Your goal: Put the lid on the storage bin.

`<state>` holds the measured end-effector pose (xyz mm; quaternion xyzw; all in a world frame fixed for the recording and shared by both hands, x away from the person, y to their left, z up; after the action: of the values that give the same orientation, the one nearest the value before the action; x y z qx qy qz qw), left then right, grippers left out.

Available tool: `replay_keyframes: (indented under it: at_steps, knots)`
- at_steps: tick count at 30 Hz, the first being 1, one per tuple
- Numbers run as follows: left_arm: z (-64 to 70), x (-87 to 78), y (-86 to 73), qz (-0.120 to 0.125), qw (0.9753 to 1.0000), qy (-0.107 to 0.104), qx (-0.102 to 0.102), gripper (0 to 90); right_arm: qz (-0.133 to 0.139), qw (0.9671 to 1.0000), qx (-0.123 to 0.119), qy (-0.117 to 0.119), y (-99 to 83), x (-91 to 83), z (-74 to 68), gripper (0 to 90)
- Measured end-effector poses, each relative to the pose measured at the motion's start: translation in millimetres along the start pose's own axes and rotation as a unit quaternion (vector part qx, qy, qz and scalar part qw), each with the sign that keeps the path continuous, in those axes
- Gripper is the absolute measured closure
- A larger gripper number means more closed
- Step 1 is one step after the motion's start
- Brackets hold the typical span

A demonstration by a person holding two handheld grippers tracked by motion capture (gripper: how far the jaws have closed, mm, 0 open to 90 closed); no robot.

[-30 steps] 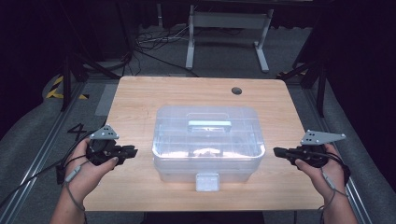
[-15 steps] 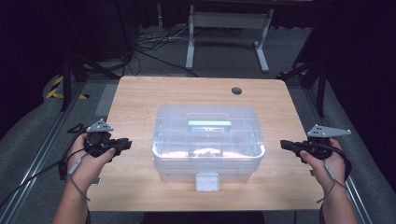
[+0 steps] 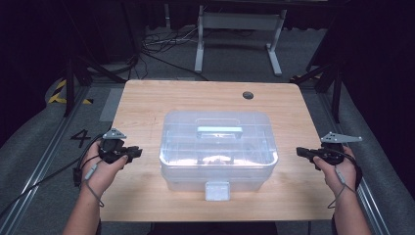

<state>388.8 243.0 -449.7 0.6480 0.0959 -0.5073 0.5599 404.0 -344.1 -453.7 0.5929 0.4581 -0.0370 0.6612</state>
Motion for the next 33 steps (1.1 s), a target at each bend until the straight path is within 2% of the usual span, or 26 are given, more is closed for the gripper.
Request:
replay_keyframes:
  at_steps: [1,12,19,28,33]
  knots:
    - [-0.4,2.8,-1.1,-0.002,1.0,-0.001,-0.001,76.0,-0.008,0.9999,-0.005,-0.01,-4.6,4.4,2.5,90.0]
    - [-1.9,18.9,-8.8,-0.011,0.9999,-0.005,0.01,75.6,-0.022,0.9996,-0.001,-0.015,-16.0,18.6,7.1,90.0]
    - [-0.9,27.5,-13.6,-0.03,0.9993,-0.012,0.018,74.2,-0.03,0.9993,-0.009,-0.022,-22.2,26.4,5.6,90.0]
    - [1.0,31.7,-21.5,-0.042,0.9987,-0.016,0.025,74.2,-0.039,0.999,-0.013,-0.018,-27.0,32.7,2.3,90.0]
    - [2.0,35.0,-24.6,-0.052,0.9978,-0.014,0.039,74.0,-0.042,0.9989,-0.016,-0.015,-28.9,35.4,0.6,90.0]
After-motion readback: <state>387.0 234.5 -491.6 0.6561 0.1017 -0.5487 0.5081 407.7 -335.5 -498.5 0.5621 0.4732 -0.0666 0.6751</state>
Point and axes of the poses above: each handheld gripper's, and its own axes: x roughly forward along the jaws, y roughly out of its top, z roughly to its right, the point moved 5 cm from there along x, roughly forward along the jaws, and after that the axes turned 2 degrees about -z, right-handed, at the moved point
